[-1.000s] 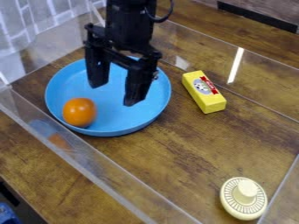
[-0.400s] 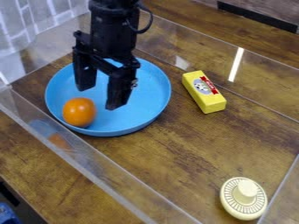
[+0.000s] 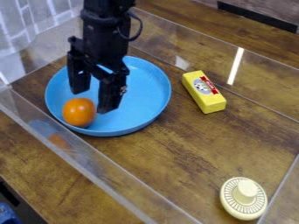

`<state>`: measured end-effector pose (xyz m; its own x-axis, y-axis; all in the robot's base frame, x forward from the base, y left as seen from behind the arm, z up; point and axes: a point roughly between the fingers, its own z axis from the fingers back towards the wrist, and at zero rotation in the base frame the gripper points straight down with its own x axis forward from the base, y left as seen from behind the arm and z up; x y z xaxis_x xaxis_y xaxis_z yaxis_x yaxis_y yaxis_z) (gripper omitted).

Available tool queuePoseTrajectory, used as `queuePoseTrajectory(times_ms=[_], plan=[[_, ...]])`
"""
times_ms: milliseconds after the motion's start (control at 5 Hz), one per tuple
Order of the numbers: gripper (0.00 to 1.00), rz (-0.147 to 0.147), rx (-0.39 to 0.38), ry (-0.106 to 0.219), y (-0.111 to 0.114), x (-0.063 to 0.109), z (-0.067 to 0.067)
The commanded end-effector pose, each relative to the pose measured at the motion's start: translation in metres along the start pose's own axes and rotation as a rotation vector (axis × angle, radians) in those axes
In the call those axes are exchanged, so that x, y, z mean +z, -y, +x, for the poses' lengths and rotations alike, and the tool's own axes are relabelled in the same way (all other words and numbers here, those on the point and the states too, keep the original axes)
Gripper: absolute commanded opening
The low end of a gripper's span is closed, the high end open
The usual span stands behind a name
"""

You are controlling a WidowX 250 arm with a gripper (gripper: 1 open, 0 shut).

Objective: Remove the orange ball from inside the blue tray and put it on the table

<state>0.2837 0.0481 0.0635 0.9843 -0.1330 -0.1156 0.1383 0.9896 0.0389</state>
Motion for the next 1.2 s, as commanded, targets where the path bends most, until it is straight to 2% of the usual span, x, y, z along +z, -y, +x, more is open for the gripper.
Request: queuePoseTrajectory(times_ms=[0, 600, 800, 1000], plan=[[1.00, 0.016, 0.000, 0.037, -0.013, 0.001, 0.000], [1.00, 0.011, -0.022, 0.067, -0.021, -0.020, 0.003], [0.00, 0.010, -0.023, 0.081, -0.023, -0.025, 0.005], [0.00, 0.006, -0.022, 0.097, -0.024, -0.027, 0.006]])
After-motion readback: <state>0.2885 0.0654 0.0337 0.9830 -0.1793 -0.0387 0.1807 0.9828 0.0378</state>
